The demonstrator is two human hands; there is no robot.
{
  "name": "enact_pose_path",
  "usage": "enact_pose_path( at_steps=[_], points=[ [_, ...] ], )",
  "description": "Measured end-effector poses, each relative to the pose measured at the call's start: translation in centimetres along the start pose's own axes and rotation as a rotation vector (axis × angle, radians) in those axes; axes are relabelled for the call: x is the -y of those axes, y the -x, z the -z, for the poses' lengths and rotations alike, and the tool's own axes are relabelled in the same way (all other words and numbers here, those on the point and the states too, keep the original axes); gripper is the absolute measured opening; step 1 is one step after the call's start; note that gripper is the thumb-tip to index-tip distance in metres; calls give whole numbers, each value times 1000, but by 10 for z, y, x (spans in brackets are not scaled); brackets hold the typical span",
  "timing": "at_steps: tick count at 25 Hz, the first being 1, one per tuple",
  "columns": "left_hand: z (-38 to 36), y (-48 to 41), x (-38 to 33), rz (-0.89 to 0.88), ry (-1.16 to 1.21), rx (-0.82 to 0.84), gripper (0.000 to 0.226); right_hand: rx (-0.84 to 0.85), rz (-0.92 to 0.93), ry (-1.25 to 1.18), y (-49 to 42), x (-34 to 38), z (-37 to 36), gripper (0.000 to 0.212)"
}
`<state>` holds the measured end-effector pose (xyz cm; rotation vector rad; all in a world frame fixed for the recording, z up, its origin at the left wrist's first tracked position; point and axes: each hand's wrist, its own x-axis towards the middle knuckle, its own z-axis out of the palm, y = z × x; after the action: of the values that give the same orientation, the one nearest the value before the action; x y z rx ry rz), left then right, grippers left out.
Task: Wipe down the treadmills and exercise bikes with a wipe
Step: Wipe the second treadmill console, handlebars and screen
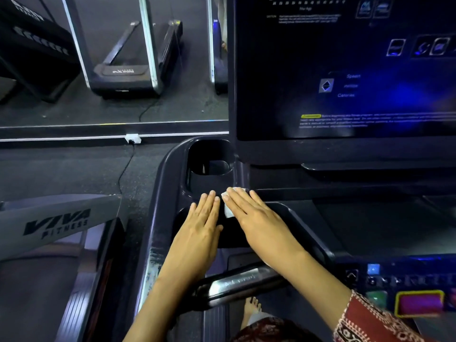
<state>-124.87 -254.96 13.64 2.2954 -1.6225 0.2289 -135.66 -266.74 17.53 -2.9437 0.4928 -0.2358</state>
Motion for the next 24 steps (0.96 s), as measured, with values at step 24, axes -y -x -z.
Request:
enact_pose_path(
  at_steps=[24],
  points=[
    [33,153,-40,129,-92,-52,49,-108,-129,229,108,73,-34,52]
  ],
)
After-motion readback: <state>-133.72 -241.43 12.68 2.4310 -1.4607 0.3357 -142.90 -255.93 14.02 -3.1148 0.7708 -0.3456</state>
